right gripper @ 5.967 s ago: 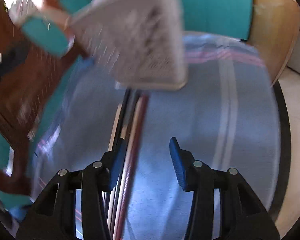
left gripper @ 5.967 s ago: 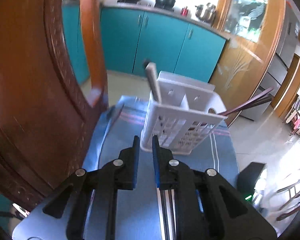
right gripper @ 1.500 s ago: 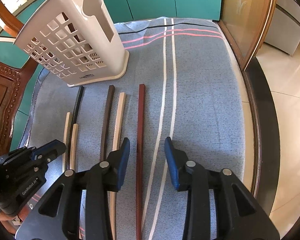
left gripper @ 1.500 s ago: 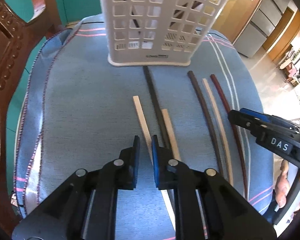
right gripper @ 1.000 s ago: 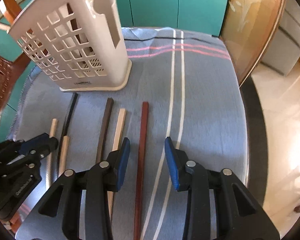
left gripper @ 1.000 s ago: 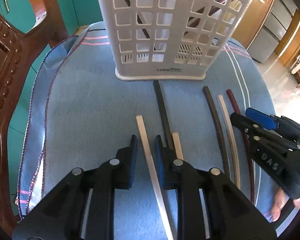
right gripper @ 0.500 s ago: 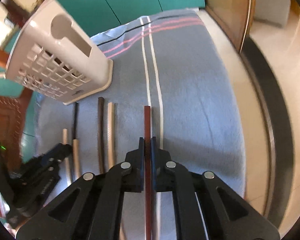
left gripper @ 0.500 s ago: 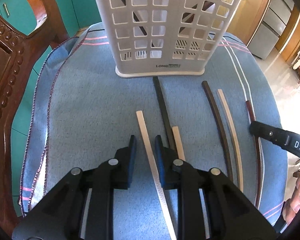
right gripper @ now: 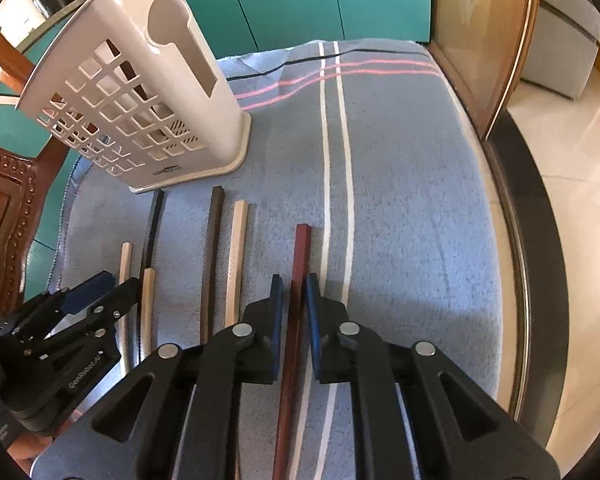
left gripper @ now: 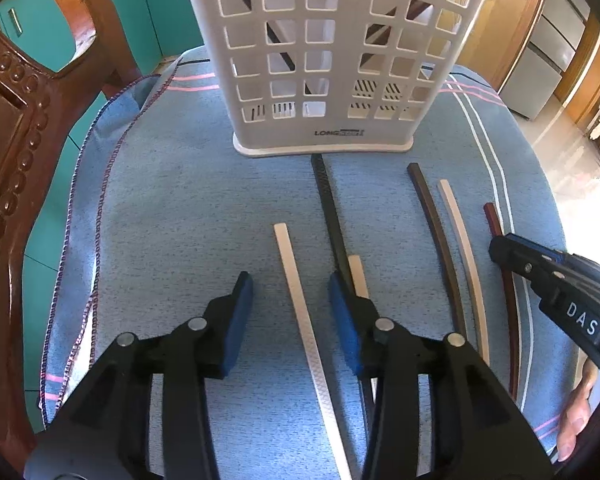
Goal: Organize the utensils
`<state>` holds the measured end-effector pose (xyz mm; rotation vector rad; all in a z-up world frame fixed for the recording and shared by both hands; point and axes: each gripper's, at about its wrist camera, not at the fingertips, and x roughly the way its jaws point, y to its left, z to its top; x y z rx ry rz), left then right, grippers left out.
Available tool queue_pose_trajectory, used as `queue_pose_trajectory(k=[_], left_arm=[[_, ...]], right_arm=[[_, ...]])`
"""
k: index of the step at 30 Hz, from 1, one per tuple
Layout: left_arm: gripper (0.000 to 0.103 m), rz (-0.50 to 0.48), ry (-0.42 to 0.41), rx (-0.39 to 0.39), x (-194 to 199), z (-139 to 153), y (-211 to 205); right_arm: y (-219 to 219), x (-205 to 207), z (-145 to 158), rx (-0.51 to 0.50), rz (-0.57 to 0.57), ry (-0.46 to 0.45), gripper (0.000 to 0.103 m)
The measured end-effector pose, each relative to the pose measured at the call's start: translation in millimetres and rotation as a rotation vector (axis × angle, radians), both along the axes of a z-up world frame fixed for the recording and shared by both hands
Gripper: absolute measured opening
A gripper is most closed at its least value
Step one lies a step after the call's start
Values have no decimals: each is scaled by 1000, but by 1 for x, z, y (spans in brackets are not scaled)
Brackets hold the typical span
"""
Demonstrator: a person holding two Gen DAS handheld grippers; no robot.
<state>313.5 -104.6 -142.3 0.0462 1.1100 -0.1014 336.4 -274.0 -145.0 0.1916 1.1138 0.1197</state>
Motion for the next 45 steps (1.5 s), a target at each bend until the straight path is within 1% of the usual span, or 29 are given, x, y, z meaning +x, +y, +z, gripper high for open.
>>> queue_pose_trajectory(k=[4, 5, 10, 13, 15, 19, 25, 27, 35, 45], left_arm=[[45, 5, -2, -2, 0, -1, 2], [47, 6, -2, -2, 0, -1, 3], [48, 4, -5, 4, -3, -1, 6], [48, 3, -5, 4, -4, -1, 8], [50, 2, -5, 4, -5, 0, 9], [51, 0, -5, 4, -7, 0, 9], [54, -3, -7, 4, -11, -1, 10], [55, -4, -7, 3, -12, -1, 11], [55, -4, -7, 4, -12, -1, 10], [56, -2, -7, 6, -11, -1, 11]], right_arm=[[0, -3, 0, -39, 4, -22, 12], [0, 1, -1, -48, 7, -26, 12], [0, 0, -2, -67, 16, -37, 14], [3, 0, -2, -70, 21, -42, 18], [6, 0, -2, -72, 26, -47, 24], [15, -2, -1, -81, 31, -55, 31], [30, -2, 0, -150, 34, -76, 32], [34, -5, 0, -158, 36, -80, 34], [43, -11, 2, -169, 41, -86, 40], [41, -13, 1, -173, 51, -89, 43]])
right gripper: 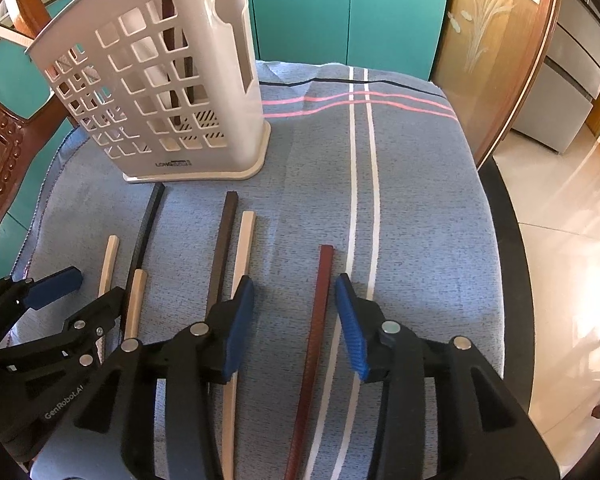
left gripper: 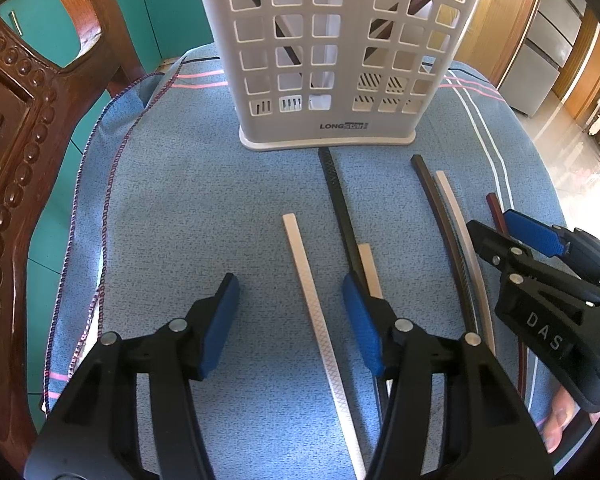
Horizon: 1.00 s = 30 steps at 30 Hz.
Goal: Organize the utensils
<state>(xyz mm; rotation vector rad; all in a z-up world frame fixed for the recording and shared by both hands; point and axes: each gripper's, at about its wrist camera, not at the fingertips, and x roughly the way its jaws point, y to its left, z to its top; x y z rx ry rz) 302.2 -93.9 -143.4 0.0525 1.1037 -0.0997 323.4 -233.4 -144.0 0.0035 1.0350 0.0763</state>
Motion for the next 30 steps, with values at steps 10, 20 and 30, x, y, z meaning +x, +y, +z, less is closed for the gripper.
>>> queue_pose_trajectory(k=[10, 20, 30], left_arm=[[59, 4, 0, 5, 0, 0, 0], [59, 5, -1, 5, -1, 0, 0], [59, 4, -4, 9, 0, 1, 0]], right_arm=[[4, 0, -1, -13, 13, -5, 47], [5, 0, -1, -15, 19, -5, 49], [8, -2, -2, -35, 25, -15, 49]])
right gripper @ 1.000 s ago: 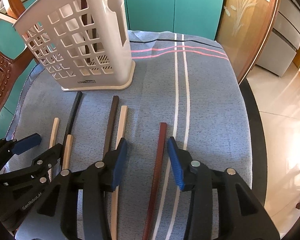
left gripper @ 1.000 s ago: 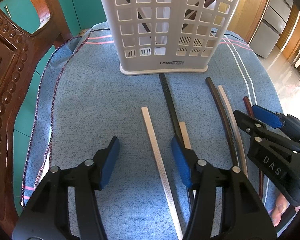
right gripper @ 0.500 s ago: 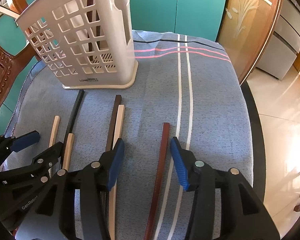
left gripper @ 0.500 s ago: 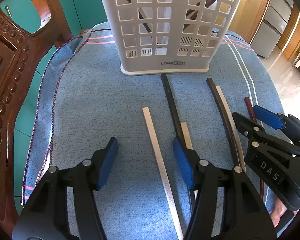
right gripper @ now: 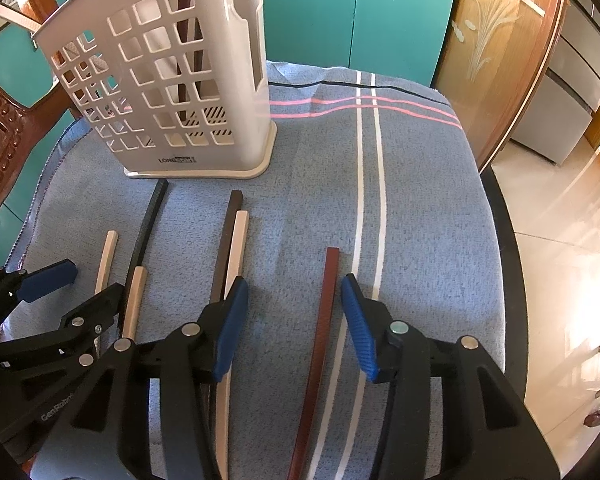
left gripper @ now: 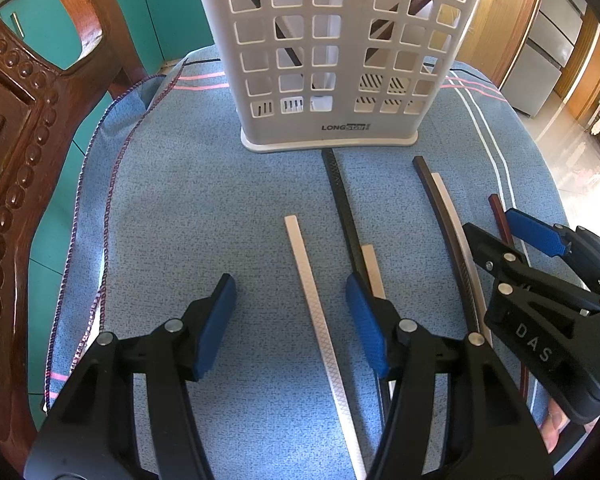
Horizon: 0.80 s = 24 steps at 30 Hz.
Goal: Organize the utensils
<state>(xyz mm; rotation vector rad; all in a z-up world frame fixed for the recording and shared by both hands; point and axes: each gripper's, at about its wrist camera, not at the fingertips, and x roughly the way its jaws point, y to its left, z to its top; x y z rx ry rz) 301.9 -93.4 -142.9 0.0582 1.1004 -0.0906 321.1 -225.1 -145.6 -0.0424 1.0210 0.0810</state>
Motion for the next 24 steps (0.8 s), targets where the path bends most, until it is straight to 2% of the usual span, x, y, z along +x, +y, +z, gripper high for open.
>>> queue_pose_trajectory(k=[5, 6, 7, 10, 11, 14, 15, 19, 24], left_arm=[[58, -6, -5, 9, 2, 1, -5], [54, -11, -7, 10, 1, 2, -6], [52, -23, -9, 6, 0, 2, -7], [36, -59, -16, -1, -1, 4, -12], [28, -70, -17, -2, -1, 4, -14], [13, -102, -20, -3, -2, 5, -19], [11, -108, -19, -6, -1, 6, -20], [11, -108, -18, -4, 0, 7, -21], [18, -93, -26, 21, 3, 7, -26]], right_arm=[[1, -2, 0, 1, 0, -1, 48], [0, -2, 0, 5, -6, -2, 45], [-3, -2, 1, 6, -15, -3, 40], [-13, 0, 4, 56, -43, 8, 16], [-16, 0, 4, 65, -49, 12, 9], [-21, 1, 4, 94, -54, 19, 8], [-22, 1, 5, 97, -53, 21, 8], [-23, 2, 5, 101, -46, 31, 8], [-18, 4, 4, 64, -28, 21, 12]])
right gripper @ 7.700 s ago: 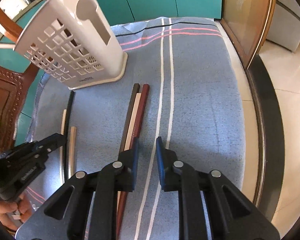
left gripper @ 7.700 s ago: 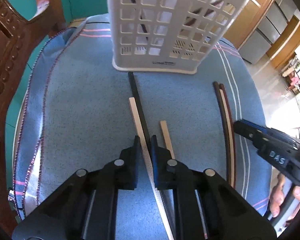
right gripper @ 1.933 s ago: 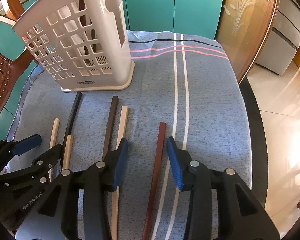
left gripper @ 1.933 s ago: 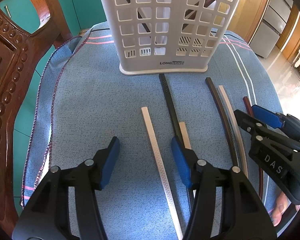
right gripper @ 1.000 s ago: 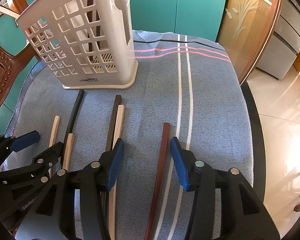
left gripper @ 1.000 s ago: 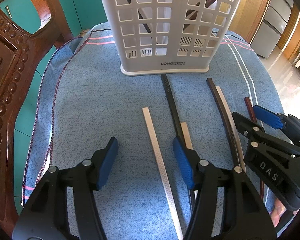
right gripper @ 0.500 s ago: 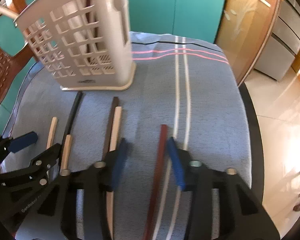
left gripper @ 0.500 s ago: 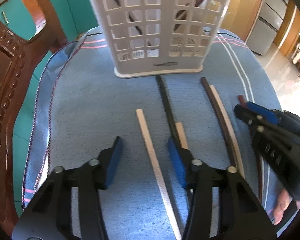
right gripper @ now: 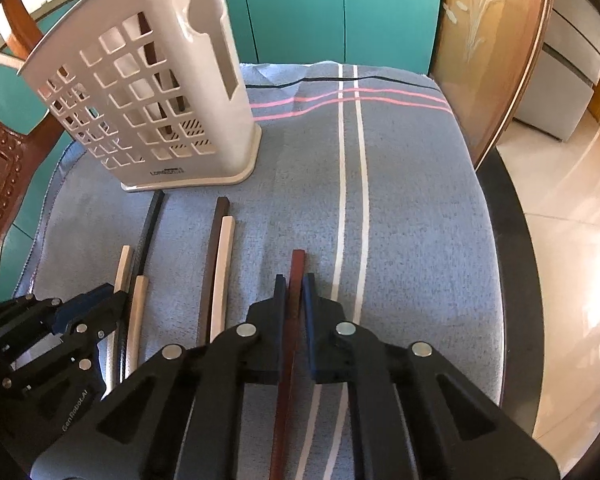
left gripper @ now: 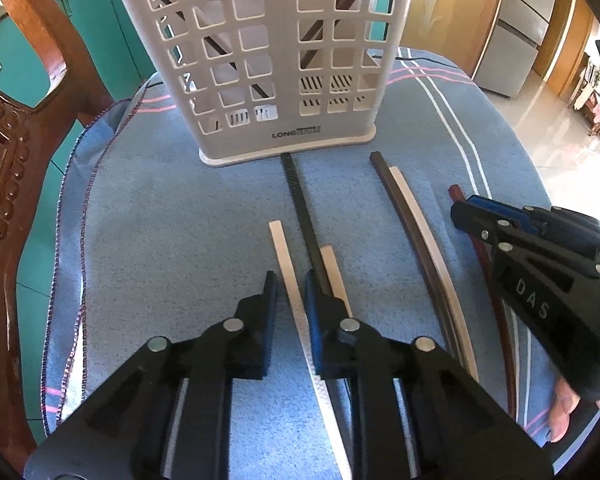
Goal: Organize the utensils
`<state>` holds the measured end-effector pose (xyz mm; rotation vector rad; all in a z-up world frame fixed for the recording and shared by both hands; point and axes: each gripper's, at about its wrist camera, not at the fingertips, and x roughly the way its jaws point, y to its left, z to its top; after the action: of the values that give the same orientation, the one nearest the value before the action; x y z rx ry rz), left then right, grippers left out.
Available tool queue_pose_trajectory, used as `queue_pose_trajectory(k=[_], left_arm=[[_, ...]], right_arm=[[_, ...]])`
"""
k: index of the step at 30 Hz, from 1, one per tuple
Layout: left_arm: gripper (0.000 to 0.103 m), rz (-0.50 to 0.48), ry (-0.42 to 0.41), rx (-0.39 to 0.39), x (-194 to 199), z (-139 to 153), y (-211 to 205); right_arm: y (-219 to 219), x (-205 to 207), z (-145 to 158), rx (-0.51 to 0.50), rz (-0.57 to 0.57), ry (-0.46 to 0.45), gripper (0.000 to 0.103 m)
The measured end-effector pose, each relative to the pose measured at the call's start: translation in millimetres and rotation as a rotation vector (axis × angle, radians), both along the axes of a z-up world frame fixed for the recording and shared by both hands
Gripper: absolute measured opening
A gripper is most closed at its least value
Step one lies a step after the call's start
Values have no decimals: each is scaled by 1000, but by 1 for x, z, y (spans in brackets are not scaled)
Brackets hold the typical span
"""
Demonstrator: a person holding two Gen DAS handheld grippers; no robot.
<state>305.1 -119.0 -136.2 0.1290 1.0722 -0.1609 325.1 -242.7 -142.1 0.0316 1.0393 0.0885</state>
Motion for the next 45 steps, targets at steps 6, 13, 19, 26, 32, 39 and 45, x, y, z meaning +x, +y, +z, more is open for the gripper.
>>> queue_pose_trajectory(k=[6, 13, 19, 26, 32, 39, 45], left_arm=[[20, 3, -9, 10, 3, -1, -5], [10, 2, -14, 0, -1, -2, -10], [7, 20, -21, -25, 0, 5, -6], [7, 10, -122, -155, -21, 62, 12], [7, -32, -298, -259, -64, 137, 25], [7, -38, -572, -271, -106, 232, 41], [7, 42, -713, -331, -89, 293, 67]], right_arm=[[10, -2, -1, -60, 25, -29, 17], [10, -5, -2, -16, 15, -22, 9], [-8, -5, 10, 48, 2, -25, 7], [-27, -27, 65, 167, 18, -111, 7], [-37, -65, 126, 281, 66, -236, 7], [-49, -99, 186, 397, 86, -374, 7], [-50, -95, 260, 437, 74, -550, 7]])
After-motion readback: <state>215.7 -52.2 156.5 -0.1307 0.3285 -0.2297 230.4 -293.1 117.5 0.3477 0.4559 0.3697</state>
